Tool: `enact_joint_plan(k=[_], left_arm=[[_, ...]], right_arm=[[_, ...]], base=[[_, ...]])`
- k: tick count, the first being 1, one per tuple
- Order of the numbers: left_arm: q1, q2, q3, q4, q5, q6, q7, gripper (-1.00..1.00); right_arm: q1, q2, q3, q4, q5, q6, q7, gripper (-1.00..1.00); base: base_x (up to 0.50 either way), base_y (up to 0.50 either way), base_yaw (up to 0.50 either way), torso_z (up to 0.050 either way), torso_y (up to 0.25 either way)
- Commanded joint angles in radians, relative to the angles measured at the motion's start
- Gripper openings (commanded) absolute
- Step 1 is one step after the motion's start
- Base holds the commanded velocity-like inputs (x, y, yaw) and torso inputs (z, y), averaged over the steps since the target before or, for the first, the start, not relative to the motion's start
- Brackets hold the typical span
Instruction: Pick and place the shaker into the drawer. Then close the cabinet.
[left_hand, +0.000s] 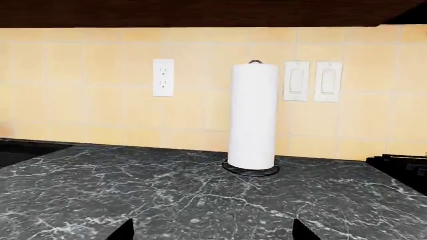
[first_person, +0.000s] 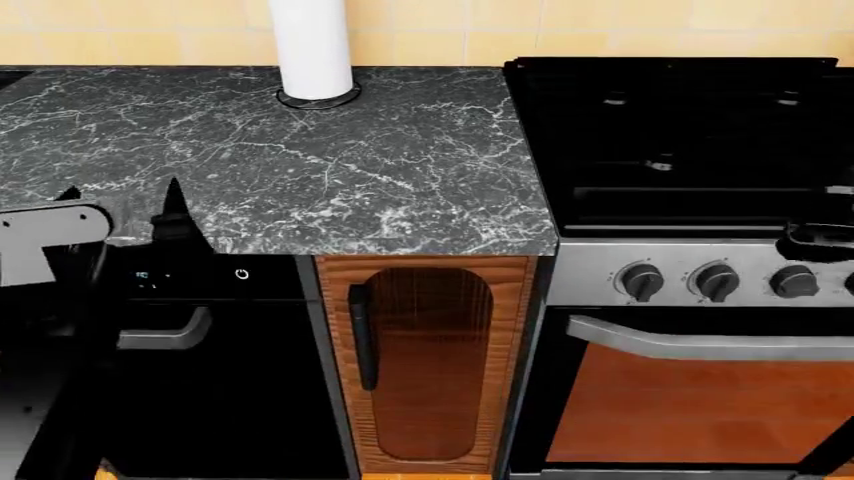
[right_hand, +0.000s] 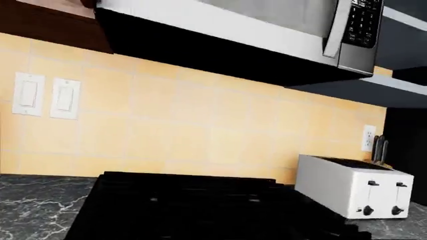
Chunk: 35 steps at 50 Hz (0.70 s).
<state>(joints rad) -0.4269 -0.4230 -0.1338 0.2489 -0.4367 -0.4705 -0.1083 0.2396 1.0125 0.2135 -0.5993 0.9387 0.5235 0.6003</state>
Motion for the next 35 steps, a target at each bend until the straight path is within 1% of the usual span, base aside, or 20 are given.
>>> enact_joint_plan(k=[1, 2, 3, 5, 6, 7, 8, 9, 10, 14, 16, 19, 22, 23, 24, 26, 29, 31, 35], left_arm=[[-0.047, -0.126, -0.136, 0.214, -0.097, -0.149, -0.018, 1.00], [-0.054, -0.132, -0.144, 0.224, -0.105, -0.158, -0.021, 1.00], [-0.062, -0.138, -0.150, 0.232, -0.112, -0.168, -0.024, 1.00], [-0.083, -0.151, -0.160, 0.248, -0.129, -0.190, -0.029, 1.00], [-0.094, -0.157, -0.163, 0.256, -0.137, -0.201, -0.032, 1.00], [-0.109, -0.165, -0.170, 0.269, -0.153, -0.219, -0.035, 1.00], [-0.123, -0.171, -0.176, 0.281, -0.167, -0.234, -0.038, 1.00], [-0.139, -0.180, -0.179, 0.293, -0.182, -0.249, -0.038, 1.00], [-0.155, -0.188, -0.181, 0.304, -0.196, -0.264, -0.040, 1.00], [-0.341, -0.238, -0.165, 0.324, -0.279, -0.378, -0.068, 1.00], [-0.499, -0.260, -0.135, 0.302, -0.317, -0.444, -0.092, 1.00], [-0.712, -0.273, -0.075, 0.248, -0.340, -0.498, -0.103, 1.00], [-0.891, -0.274, -0.012, 0.186, -0.336, -0.527, -0.104, 1.00], [-0.938, -0.274, 0.006, 0.167, -0.331, -0.533, -0.103, 1.00], [-0.981, -0.271, 0.021, 0.149, -0.328, -0.539, -0.103, 1.00], [-1.061, -0.265, 0.055, 0.111, -0.314, -0.543, -0.099, 1.00], [-1.137, -0.256, 0.090, 0.076, -0.302, -0.547, -0.092, 1.00], [-1.178, -0.250, 0.108, 0.058, -0.297, -0.550, -0.088, 1.00], [-1.225, -0.242, 0.128, 0.039, -0.293, -0.554, -0.085, 1.00]], right_arm=[[0.296, 0.558, -0.020, -0.003, 0.347, -0.047, 0.078, 1.00], [0.446, 0.408, -0.170, 0.004, 0.239, 0.103, -0.027, 1.00], [0.596, 0.258, -0.142, -0.121, 0.089, 0.253, -0.177, 1.00], [0.896, -0.042, -0.268, -0.076, -0.211, 0.553, -0.477, 1.00], [1.046, -0.192, -0.307, -0.043, -0.361, 0.703, -0.627, 1.00], [1.196, -0.264, -0.351, -0.001, -0.511, 0.853, -0.777, 1.00], [1.346, -0.271, -0.386, 0.035, -0.661, 0.871, -0.906, 1.00], [1.468, -0.278, -0.422, 0.071, -0.811, 0.851, -0.909, 1.00], [1.510, -0.286, -0.450, 0.104, -0.864, 0.833, -0.914, 1.00], [1.719, -0.325, -0.584, 0.281, -0.890, 0.728, -0.943, 1.00], [1.834, -0.355, -0.644, 0.381, -0.907, 0.669, -0.963, 1.00], [1.973, -0.400, -0.706, 0.509, -0.928, 0.594, -0.990, 1.00], [2.082, -0.441, -0.743, 0.615, -0.945, 0.530, -1.013, 1.00], [2.107, -0.452, -0.751, 0.642, -0.955, 0.513, -1.023, 1.00], [2.115, -0.476, -0.733, 0.663, -1.007, 0.498, -1.059, 1.00], [2.116, -0.546, -0.661, 0.706, -1.169, 0.460, -1.171, 1.00], [2.116, -0.621, -0.574, 0.749, -1.338, 0.408, -1.283, 1.00], [2.115, -0.649, -0.539, 0.761, -1.400, 0.388, -1.323, 1.00], [2.114, -0.667, -0.516, 0.765, -1.445, 0.378, -1.357, 1.00]], base=[[0.00, 0.00, 0.00, 0.000, 0.000], [0.00, 0.00, 0.00, 0.000, 0.000], [0.00, 0.00, 0.00, 0.000, 0.000], [0.00, 0.00, 0.00, 0.000, 0.000], [0.00, 0.00, 0.00, 0.000, 0.000], [0.00, 0.00, 0.00, 0.000, 0.000], [0.00, 0.00, 0.00, 0.000, 0.000], [0.00, 0.00, 0.00, 0.000, 0.000], [0.00, 0.00, 0.00, 0.000, 0.000], [0.00, 0.00, 0.00, 0.000, 0.000], [0.00, 0.00, 0.00, 0.000, 0.000], [0.00, 0.00, 0.00, 0.000, 0.000], [0.00, 0.00, 0.00, 0.000, 0.000], [0.00, 0.00, 0.00, 0.000, 0.000], [0.00, 0.00, 0.00, 0.000, 0.000], [0.00, 0.00, 0.00, 0.000, 0.000], [0.00, 0.00, 0.00, 0.000, 0.000], [0.00, 0.00, 0.00, 0.000, 0.000], [0.00, 0.00, 0.00, 0.000, 0.000]])
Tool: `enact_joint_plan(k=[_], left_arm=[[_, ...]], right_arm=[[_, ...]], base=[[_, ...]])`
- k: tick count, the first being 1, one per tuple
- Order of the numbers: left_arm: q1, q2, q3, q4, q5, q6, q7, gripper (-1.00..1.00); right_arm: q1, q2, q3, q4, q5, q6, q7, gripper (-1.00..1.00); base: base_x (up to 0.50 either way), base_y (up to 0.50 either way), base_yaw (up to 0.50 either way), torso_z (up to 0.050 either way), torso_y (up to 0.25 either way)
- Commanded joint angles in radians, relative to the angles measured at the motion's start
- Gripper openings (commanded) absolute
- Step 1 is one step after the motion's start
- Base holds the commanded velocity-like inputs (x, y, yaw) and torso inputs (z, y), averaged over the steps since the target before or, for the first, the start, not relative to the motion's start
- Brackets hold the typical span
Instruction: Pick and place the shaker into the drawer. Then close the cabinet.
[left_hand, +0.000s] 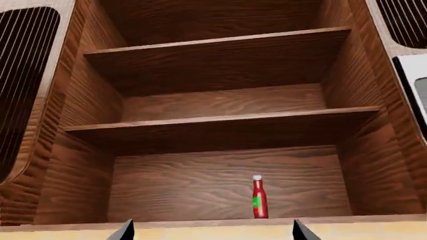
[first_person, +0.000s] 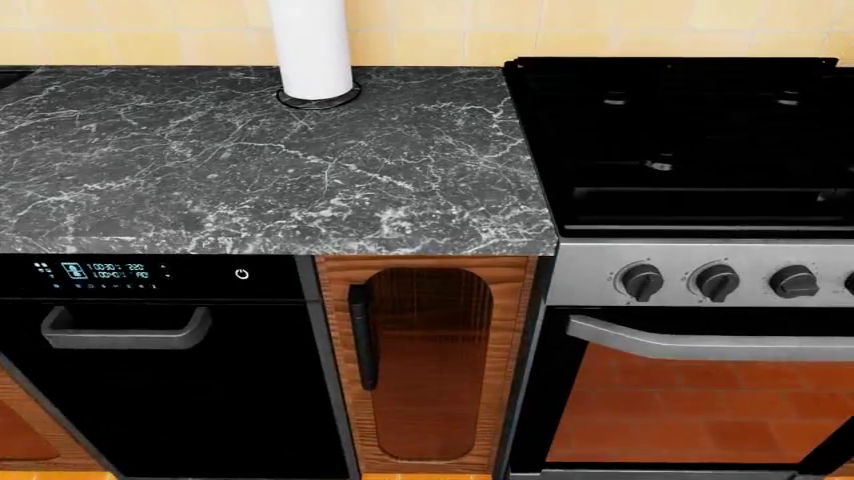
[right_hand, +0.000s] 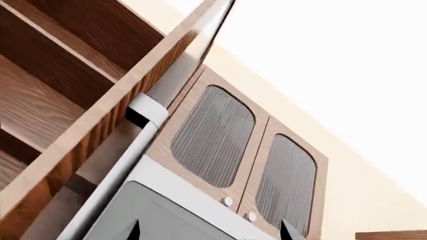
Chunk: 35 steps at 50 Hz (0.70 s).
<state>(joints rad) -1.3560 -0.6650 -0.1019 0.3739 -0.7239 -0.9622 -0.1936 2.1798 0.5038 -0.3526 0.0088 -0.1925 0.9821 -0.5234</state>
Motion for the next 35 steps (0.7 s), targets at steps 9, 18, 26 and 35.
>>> enact_joint_plan(k=[9, 18, 26, 35], left_arm=[[-0.403, 0.017, 0.155, -0.154, 0.028, -0.043, 0.026, 1.00], [-0.383, 0.015, 0.153, -0.150, 0.028, -0.033, 0.027, 1.00], [-0.308, -0.004, 0.118, -0.107, 0.011, -0.038, 0.011, 1.00], [-0.255, -0.012, 0.091, -0.074, -0.008, -0.049, -0.004, 1.00]], right_arm=[[0.176, -0.294, 0.238, 0.284, -0.572, -0.260, -0.358, 1.00], [0.176, -0.337, 0.326, 0.385, -0.664, -0.352, -0.361, 1.00], [0.160, -0.325, 0.326, 0.392, -0.670, -0.341, -0.359, 1.00], [0.143, -0.322, 0.318, 0.370, -0.680, -0.310, -0.366, 1.00]], base=[[0.00, 0.00, 0.00, 0.000, 0.000], [0.00, 0.00, 0.00, 0.000, 0.000], [0.03, 0.00, 0.00, 0.000, 0.000], [0.49, -0.06, 0.00, 0.000, 0.000]])
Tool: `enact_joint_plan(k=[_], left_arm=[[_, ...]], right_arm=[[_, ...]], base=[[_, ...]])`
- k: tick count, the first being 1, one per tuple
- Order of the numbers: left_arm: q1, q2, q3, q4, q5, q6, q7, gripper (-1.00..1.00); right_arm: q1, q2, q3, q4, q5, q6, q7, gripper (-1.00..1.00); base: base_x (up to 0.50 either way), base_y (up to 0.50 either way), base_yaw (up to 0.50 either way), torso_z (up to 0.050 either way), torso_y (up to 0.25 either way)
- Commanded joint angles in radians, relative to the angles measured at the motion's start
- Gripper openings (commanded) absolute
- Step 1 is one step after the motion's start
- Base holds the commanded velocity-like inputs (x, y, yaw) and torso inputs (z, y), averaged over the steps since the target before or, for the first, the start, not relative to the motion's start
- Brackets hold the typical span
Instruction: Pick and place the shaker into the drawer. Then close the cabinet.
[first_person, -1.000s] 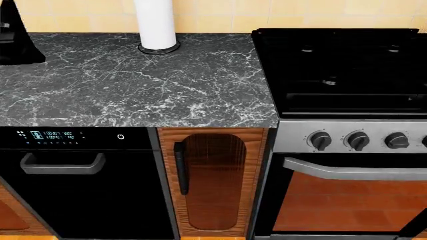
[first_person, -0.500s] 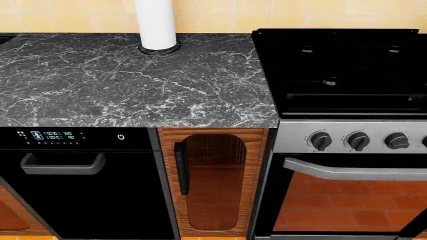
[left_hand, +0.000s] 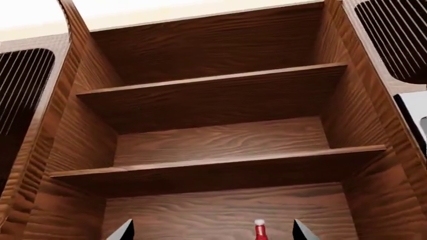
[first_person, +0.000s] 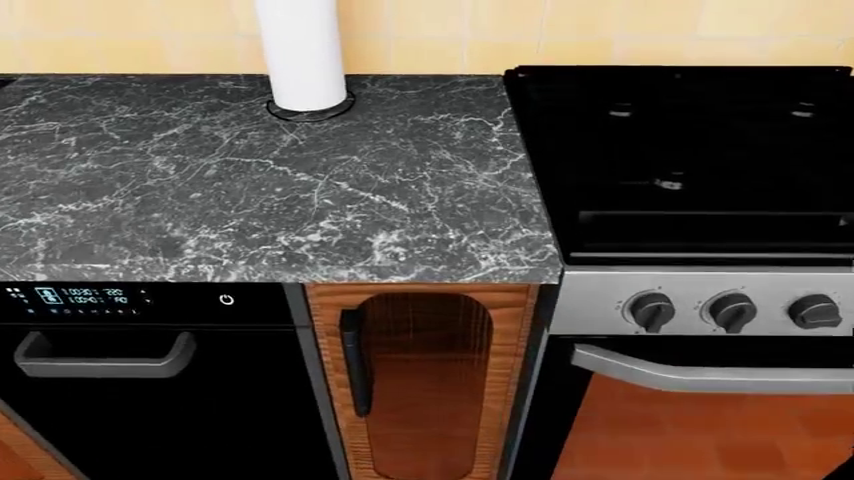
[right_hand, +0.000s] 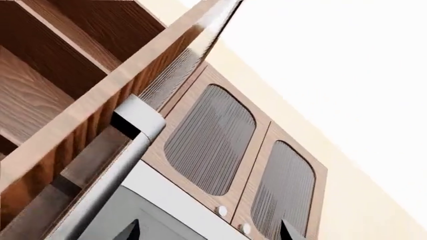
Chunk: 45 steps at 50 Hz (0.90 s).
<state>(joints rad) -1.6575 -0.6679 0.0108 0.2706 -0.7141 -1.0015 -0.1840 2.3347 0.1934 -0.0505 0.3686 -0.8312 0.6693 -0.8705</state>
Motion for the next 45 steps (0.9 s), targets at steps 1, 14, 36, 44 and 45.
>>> enact_joint_plan(k=[1, 14, 36, 44, 45], left_arm=[[0.048, -0.010, -0.023, 0.030, -0.019, -0.010, -0.014, 1.00], [0.068, -0.011, -0.028, 0.039, -0.025, -0.008, -0.017, 1.00], [0.085, -0.015, -0.034, 0.046, -0.032, -0.002, -0.019, 1.00], [0.091, -0.018, -0.042, 0.058, -0.042, -0.011, -0.026, 1.00], [0.092, -0.018, -0.043, 0.060, -0.044, -0.013, -0.027, 1.00]], right_arm=[[-0.012, -0.010, 0.015, 0.009, -0.041, 0.004, -0.019, 1.00], [-0.025, -0.008, 0.008, -0.012, -0.033, 0.015, -0.029, 1.00], [-0.018, -0.018, -0.013, -0.008, -0.016, 0.018, -0.023, 1.00], [-0.012, -0.017, -0.022, -0.009, -0.015, 0.021, -0.025, 1.00], [-0.012, -0.016, -0.023, -0.011, -0.015, 0.022, -0.026, 1.00]], base=[[0.50, -0.07, 0.00, 0.000, 0.000], [0.50, -0.06, 0.00, 0.000, 0.000], [0.50, -0.03, 0.00, 0.000, 0.000], [0.50, 0.00, 0.00, 0.000, 0.000], [0.50, 0.00, 0.00, 0.000, 0.000]])
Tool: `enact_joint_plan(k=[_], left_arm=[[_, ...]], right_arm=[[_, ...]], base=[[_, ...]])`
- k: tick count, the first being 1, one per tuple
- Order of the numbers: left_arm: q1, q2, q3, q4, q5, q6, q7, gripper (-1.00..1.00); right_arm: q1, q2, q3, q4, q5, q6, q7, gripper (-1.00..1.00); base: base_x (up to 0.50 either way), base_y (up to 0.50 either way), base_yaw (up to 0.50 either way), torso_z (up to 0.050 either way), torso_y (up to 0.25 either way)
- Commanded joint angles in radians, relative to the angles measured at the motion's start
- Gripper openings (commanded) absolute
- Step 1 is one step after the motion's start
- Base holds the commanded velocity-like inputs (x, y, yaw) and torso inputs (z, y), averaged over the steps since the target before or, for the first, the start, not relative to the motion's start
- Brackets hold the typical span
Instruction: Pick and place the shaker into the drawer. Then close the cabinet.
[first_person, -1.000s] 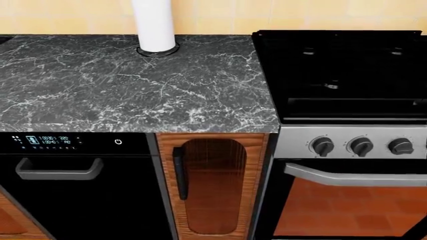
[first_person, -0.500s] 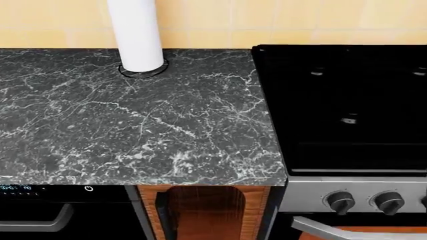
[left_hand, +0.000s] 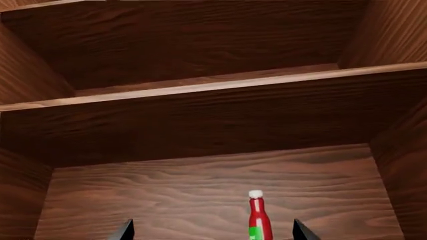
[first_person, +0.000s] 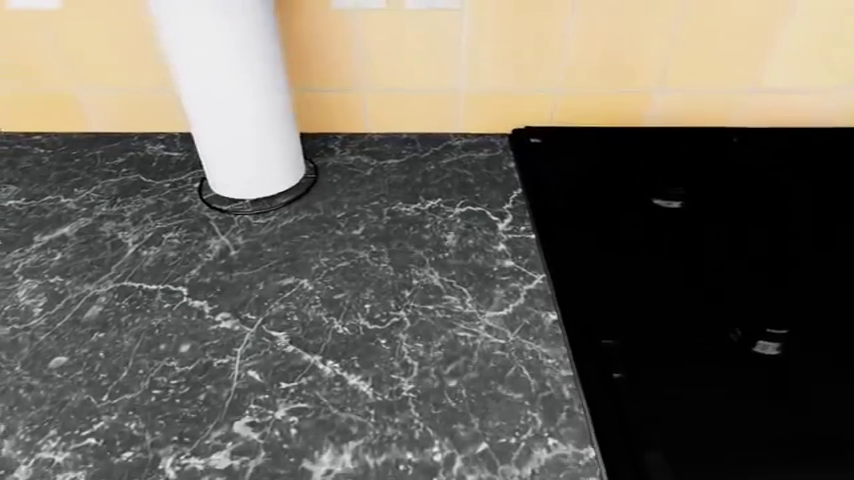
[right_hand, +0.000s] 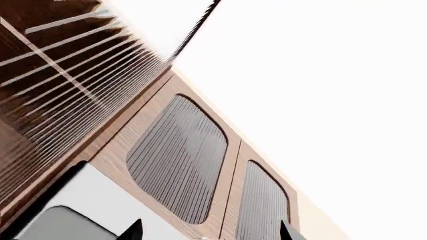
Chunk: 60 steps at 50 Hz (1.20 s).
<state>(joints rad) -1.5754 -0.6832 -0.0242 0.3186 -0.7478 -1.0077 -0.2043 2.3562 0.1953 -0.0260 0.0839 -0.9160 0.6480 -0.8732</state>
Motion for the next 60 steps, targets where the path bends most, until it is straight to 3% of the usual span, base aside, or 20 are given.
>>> enact_joint_plan(k=[1, 21, 30, 40, 53, 57, 60], left_arm=[[0.010, -0.003, -0.009, 0.013, -0.011, -0.007, -0.007, 1.00], [0.050, -0.002, -0.020, 0.031, -0.023, -0.004, -0.015, 1.00], [0.264, -0.006, -0.177, 0.157, -0.124, -0.062, -0.080, 1.00], [0.619, 0.009, -0.445, 0.325, -0.241, -0.105, -0.120, 1.00], [0.826, 0.021, -0.708, 0.455, -0.408, -0.170, -0.147, 1.00], [0.891, 0.034, -0.806, 0.488, -0.465, -0.186, -0.162, 1.00], [0.948, 0.046, -0.883, 0.508, -0.498, -0.193, -0.163, 1.00]], right_arm=[[-0.034, -0.018, -0.047, 0.272, 0.070, 0.045, -0.025, 1.00], [0.000, -0.057, -0.028, 0.196, 0.034, 0.067, -0.041, 1.00], [0.000, -0.189, -0.019, 0.155, -0.080, 0.040, -0.147, 1.00], [-0.004, -0.193, -0.244, 0.280, 0.170, 0.152, 0.029, 1.00], [0.000, -0.195, -0.517, 0.876, 0.464, -0.043, 0.368, 1.00], [0.000, -0.195, -0.770, 1.045, 0.628, -0.126, 0.425, 1.00], [-0.001, -0.195, -1.008, 1.089, 0.886, -0.168, 0.406, 1.00]], base=[[0.50, 0.00, 0.00, 0.000, 0.000], [0.10, 0.00, 0.00, 0.000, 0.000], [0.00, 0.00, 0.00, 0.000, 0.000], [0.00, 0.00, 0.00, 0.000, 0.000], [0.00, 0.00, 0.00, 0.000, 0.000], [0.00, 0.00, 0.00, 0.000, 0.000], [0.00, 0.00, 0.00, 0.000, 0.000]])
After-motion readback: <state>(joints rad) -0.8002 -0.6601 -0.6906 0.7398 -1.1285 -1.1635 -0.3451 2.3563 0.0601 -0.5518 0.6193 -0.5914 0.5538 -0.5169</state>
